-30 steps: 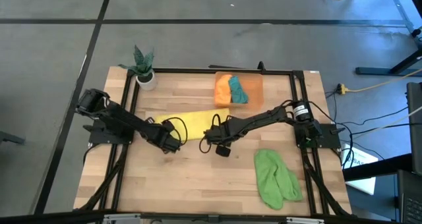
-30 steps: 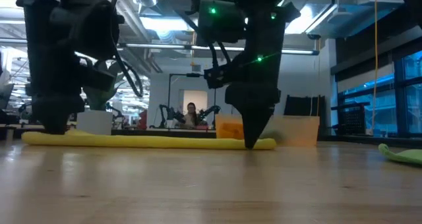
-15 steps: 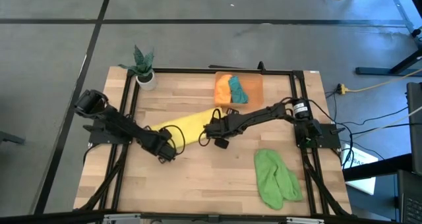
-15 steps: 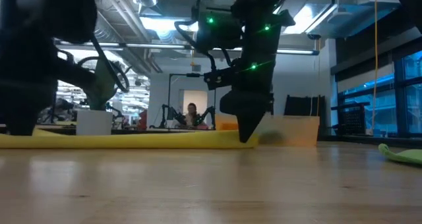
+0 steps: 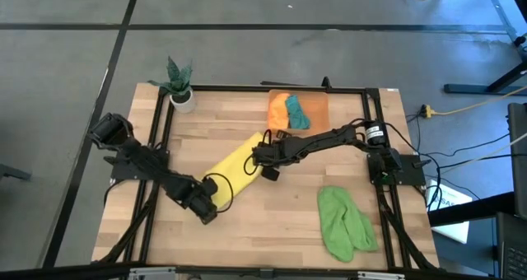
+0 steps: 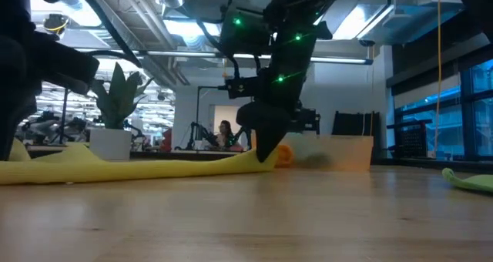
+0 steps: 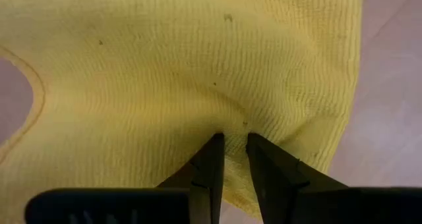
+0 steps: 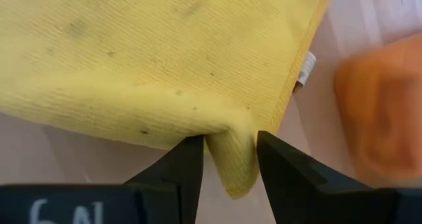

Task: Roll microfiber towels into tight, uniform cylinder then place into a basket
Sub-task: Roll the yellow microfiber towel

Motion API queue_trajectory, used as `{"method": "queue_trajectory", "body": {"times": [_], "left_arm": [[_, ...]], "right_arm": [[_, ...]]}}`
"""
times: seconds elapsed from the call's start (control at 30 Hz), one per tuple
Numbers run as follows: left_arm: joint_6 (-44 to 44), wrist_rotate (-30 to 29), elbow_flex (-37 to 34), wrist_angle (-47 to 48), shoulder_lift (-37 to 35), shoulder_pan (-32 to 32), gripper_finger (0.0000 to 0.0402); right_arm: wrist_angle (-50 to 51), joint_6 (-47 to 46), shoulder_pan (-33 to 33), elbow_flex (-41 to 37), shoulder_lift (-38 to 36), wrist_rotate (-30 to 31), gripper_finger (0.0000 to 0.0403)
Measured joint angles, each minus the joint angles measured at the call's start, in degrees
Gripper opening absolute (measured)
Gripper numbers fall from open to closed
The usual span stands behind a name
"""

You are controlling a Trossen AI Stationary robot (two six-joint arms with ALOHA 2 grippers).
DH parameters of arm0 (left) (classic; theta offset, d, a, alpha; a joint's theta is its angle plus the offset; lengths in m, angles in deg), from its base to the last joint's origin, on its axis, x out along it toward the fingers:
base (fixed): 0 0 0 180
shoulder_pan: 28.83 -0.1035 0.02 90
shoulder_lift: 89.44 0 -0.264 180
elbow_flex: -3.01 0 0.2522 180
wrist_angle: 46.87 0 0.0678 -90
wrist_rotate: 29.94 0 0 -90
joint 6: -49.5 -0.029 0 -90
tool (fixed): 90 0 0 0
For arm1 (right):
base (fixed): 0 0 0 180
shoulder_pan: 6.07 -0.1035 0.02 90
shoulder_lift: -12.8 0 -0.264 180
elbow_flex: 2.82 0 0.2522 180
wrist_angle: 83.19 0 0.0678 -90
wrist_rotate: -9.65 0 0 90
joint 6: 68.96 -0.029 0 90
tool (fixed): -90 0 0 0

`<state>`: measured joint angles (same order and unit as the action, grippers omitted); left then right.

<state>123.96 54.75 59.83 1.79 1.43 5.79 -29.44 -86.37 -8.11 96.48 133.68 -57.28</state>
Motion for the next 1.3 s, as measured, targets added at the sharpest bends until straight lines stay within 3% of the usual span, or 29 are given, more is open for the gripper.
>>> {"method": "queue_trajectory", "body": {"times": [0.17, 0.37, 0.6, 0.8, 1.03, 1.3], "left_arm": [[0.6, -2.8, 1.6, -0.6, 0.2, 2.2, 0.0069], [-5.6, -5.0, 6.9, 0.9, 0.4, 4.2, 0.0069], [-5.7, -8.7, 11.1, 12.9, 0.3, 5.4, 0.0069], [0.2, -10.0, 10.0, 22.2, 0.2, 5.3, 0.0069], [3.5, -7.7, 5.0, 21.0, 0.2, 5.5, 0.0069], [4.7, -4.5, 2.3, 11.0, 0.0, 8.8, 0.0069]], "right_arm": [[1.6, -0.1, -1.1, 0.9, 0.0, -0.2, 0.0143], [4.9, -0.4, -3.4, 4.0, 0.0, -0.2, 0.0143], [5.7, -0.5, -6.9, 9.3, 0.0, -0.2, 0.0143], [0.3, 0.0, -9.6, 10.0, 0.0, -0.8, 0.0143], [0.0, -0.3, -9.9, 9.7, 0.1, -1.9, 0.0143], [0.1, -0.1, -8.8, 9.7, 2.9, -1.1, 0.0143]]}}
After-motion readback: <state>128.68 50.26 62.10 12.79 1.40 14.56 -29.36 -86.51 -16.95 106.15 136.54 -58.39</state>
